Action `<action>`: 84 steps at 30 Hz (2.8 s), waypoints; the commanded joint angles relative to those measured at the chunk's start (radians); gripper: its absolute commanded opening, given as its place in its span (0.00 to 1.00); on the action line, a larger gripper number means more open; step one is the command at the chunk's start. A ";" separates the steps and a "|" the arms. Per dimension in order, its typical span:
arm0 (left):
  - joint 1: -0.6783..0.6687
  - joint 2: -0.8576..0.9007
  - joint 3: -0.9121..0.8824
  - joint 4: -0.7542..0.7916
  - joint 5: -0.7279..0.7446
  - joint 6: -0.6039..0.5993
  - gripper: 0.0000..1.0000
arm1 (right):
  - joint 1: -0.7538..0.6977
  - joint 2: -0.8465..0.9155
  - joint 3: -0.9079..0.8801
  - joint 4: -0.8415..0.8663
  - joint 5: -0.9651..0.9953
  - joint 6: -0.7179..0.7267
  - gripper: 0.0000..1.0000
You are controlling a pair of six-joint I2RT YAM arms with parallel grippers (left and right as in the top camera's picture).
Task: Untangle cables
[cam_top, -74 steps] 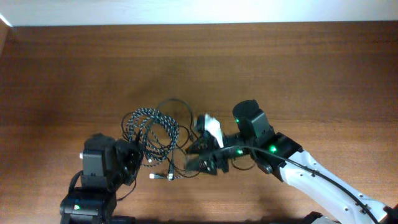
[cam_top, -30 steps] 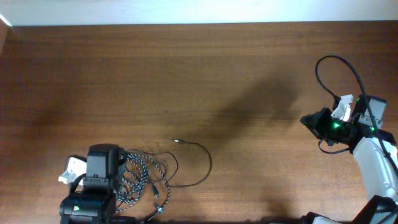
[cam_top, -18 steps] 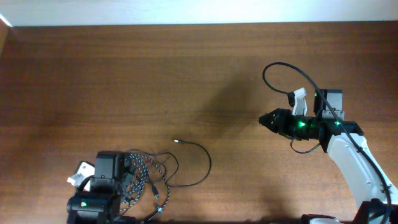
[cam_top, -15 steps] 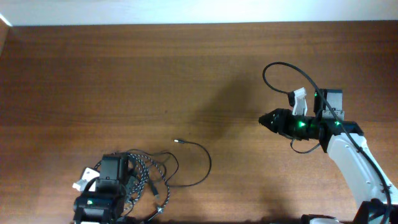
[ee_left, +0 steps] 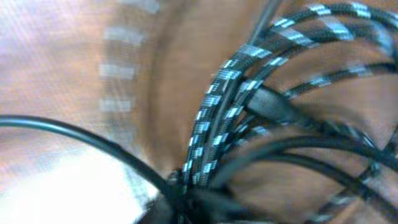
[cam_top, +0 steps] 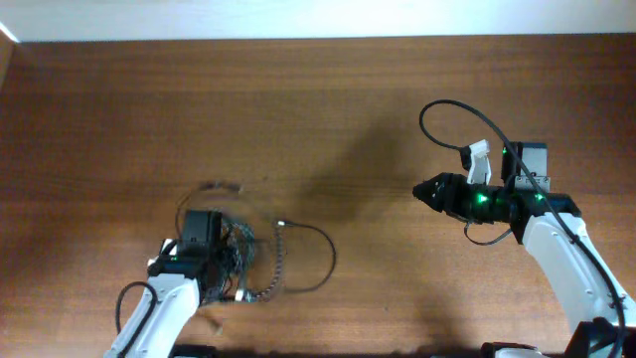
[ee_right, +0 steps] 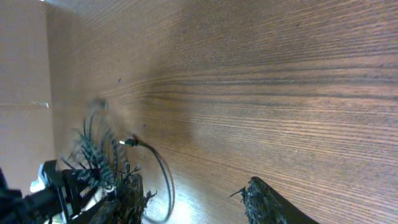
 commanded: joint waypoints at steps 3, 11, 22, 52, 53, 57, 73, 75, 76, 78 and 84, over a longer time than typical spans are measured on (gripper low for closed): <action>0.001 -0.012 0.021 0.206 0.145 0.336 0.00 | 0.009 -0.001 0.001 -0.015 0.002 -0.011 0.54; 0.000 -0.149 0.293 0.079 0.303 0.750 0.00 | 0.009 -0.001 0.001 -0.064 -0.335 -0.182 0.75; -0.057 -0.160 0.317 0.035 0.504 0.297 0.00 | 0.406 -0.001 0.002 0.288 -0.357 -0.300 0.64; -0.139 -0.159 0.317 -0.296 0.356 0.070 0.00 | 0.698 -0.002 0.002 0.604 0.055 0.151 0.04; -0.139 -0.159 0.317 -0.344 0.314 0.070 0.00 | 0.649 -0.003 0.002 0.576 0.055 0.151 0.04; -0.139 -0.159 0.317 -0.416 0.212 0.070 0.06 | 0.318 -0.004 0.002 0.353 0.055 0.143 0.04; -0.139 -0.122 0.317 -0.285 0.060 0.472 0.99 | 0.110 -0.004 0.002 0.036 0.010 0.072 0.37; -0.139 -0.086 0.317 -0.331 0.088 0.455 0.99 | 0.182 -0.003 0.002 0.050 0.011 0.072 0.49; -0.139 -0.064 0.316 -0.364 0.088 0.405 0.99 | 0.208 -0.003 0.002 0.056 0.019 0.072 0.51; -0.139 0.019 0.268 -0.407 0.124 0.190 0.99 | 0.264 -0.003 0.002 0.057 0.085 0.072 0.52; -0.140 0.229 0.229 -0.369 0.175 -0.103 0.75 | 0.278 -0.003 0.002 0.053 0.116 0.072 0.54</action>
